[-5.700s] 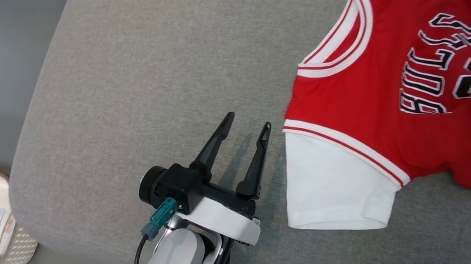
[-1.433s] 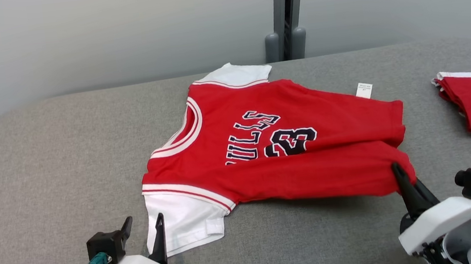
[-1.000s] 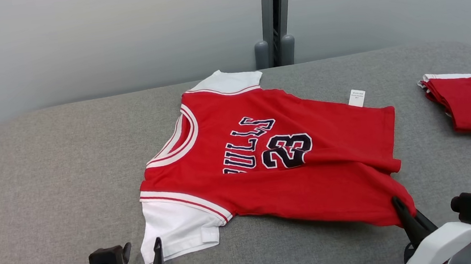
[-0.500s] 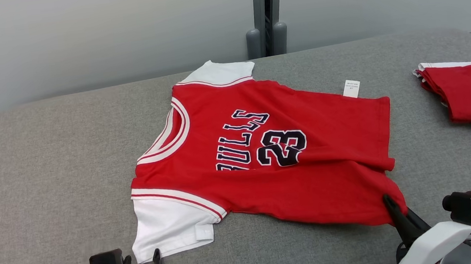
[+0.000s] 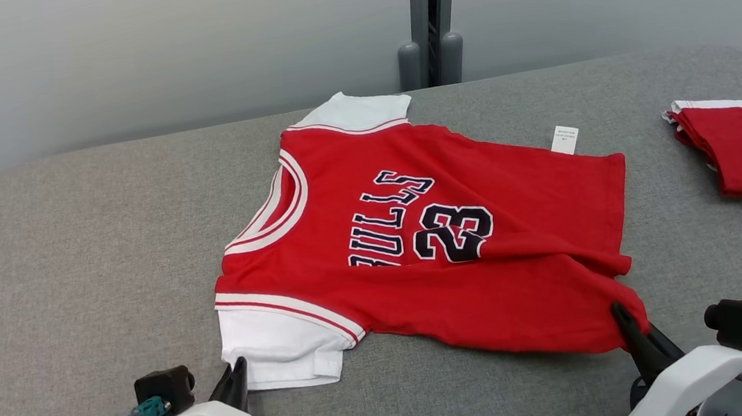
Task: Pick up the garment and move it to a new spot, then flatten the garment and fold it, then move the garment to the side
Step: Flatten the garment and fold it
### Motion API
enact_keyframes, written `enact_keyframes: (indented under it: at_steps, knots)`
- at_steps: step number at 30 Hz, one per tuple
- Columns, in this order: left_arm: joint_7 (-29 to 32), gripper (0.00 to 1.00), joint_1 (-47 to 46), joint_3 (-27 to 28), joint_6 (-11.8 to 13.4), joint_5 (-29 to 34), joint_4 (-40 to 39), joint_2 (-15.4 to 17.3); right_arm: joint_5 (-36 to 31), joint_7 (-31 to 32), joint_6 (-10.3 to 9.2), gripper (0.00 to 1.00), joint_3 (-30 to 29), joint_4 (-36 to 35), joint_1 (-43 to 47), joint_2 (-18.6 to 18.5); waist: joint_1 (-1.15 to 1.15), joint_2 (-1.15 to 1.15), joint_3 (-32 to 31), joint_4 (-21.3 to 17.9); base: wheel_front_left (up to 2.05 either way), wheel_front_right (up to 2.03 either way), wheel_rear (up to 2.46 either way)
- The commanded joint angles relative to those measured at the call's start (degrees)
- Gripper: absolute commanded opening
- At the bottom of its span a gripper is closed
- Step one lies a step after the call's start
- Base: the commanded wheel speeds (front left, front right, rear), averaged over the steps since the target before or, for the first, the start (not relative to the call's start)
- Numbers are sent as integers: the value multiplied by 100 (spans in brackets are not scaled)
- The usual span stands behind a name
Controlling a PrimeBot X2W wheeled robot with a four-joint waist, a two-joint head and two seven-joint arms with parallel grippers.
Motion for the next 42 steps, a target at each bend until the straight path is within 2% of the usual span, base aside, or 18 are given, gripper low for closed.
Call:
enact_keyframes:
  at_steps: [1, 4, 8, 18, 31, 32, 33, 34, 39, 42]
  knots:
    - [-9, 0, 0, 12, -38, -47, -79, 61, -34, -47, -2, 0, -32, 21, -40, -37, 0, 0, -21, 8, 0, 0, 0]
    - [-14, 0, 83, 80, -94, -107, -455, 183, -47, -77, -2, 0, -99, 73, -82, -37, 0, 0, -80, 37, 0, 0, 0]
    - [51, 0, 198, 196, -44, -182, -1104, 349, -87, -113, -2, 0, -180, 138, -63, -37, 0, 0, -171, 87, 0, 0, 0]
    - [618, 0, 813, 253, 297, -107, -2639, 858, -226, 95, -1, 0, -186, 152, 13, -38, 0, 0, -259, 102, 0, 0, 0]
    - [1401, 0, 1558, 173, 678, -34, -3392, 1304, -404, 1015, -2, 0, -192, 1, 291, -37, 0, 0, -191, 155, 0, 0, 0]
    - [1453, 0, 1576, 155, 684, -32, -3407, 1317, -430, 1108, -2, 21, -200, -3, 312, -38, 0, 0, -187, 164, 0, 0, 0]
    - [1499, 0, 1596, 127, 691, -27, -3420, 1332, -436, 1197, -2, 78, -216, -13, 336, -38, 0, 0, -185, 172, 0, 0, 0]
    - [1527, 0, 1608, 109, 700, -28, -3431, 1338, -390, 1283, -2, 100, -245, -18, 358, -39, 0, 0, -181, 179, 0, 0, 0]
    - [1672, 0, 1622, 7, 760, 42, -3387, 1381, -601, 1651, -2, 100, -488, -313, 435, -40, 0, 0, -150, 177, 0, 0, 0]
    - [1684, 0, 1603, -2, 767, 30, -3355, 1389, -831, 1612, -2, 100, -698, -548, 355, -36, 0, 0, -133, 175, 0, 0, 0]
